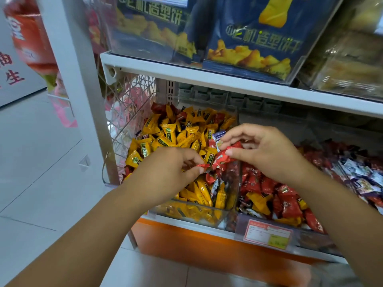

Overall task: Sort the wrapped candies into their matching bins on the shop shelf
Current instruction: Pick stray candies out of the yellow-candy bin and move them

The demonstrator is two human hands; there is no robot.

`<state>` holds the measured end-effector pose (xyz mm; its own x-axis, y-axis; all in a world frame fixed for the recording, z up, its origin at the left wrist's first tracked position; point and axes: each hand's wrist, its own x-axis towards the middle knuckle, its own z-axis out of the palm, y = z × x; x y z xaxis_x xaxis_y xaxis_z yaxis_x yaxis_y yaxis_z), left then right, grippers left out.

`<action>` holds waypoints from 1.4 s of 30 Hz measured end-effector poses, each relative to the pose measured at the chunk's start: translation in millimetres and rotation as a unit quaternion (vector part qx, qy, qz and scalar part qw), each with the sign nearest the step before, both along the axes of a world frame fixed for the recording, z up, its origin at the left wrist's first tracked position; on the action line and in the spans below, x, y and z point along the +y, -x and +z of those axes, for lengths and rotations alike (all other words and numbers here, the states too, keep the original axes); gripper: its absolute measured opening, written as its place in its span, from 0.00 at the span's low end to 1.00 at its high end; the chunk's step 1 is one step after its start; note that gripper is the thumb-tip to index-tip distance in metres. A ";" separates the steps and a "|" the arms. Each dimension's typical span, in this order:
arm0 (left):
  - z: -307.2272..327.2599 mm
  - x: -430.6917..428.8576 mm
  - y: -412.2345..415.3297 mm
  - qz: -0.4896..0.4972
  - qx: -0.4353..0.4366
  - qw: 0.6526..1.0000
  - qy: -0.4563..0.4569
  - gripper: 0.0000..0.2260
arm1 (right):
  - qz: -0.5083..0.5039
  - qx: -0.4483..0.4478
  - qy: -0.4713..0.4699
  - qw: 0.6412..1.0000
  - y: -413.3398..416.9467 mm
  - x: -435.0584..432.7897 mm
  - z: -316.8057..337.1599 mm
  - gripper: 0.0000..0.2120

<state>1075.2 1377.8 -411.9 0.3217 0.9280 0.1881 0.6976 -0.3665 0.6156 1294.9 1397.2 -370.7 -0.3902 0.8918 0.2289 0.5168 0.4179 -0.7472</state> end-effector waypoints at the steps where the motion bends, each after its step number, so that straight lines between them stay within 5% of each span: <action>1: 2.2 -0.4 -6.5 -0.005 -0.005 1.000 0.003 0.03 | -0.013 0.039 -0.012 0.999 -4.0 -4.1 -1.5 0.13; 10: 19.0 -0.7 -68.4 -0.011 -0.035 0.998 -0.060 0.01 | -0.117 0.124 -0.043 0.985 -53.9 -19.1 -5.1 0.18; 18: 21.5 7.9 -114.1 -0.025 -0.011 0.992 -0.122 0.20 | -0.153 0.115 -0.039 0.981 -90.9 -24.7 -5.6 0.20; 22: 20.1 24.6 -123.9 -0.011 -0.095 0.993 -0.062 0.19 | -0.113 0.106 -0.029 0.987 -91.4 -29.8 -4.8 0.19; 28: 20.3 31.8 -130.5 -0.016 -0.219 0.975 0.028 0.15 | -0.071 0.058 -0.025 0.995 -80.5 -32.8 -6.6 0.18; 33: 23.2 34.4 -97.9 0.048 -0.301 0.952 0.009 0.06 | -0.147 -0.002 -0.062 0.987 -89.8 -24.2 -7.9 0.19; 38: 15.8 26.1 -45.5 0.052 -0.230 0.971 0.030 0.10 | -0.181 -0.153 -0.067 0.969 -90.2 -17.7 -1.6 0.16; 42: 11.9 17.7 -12.6 0.044 -0.191 0.980 0.043 0.13 | -0.031 -0.160 -0.094 0.982 -39.1 -13.9 12.5 0.09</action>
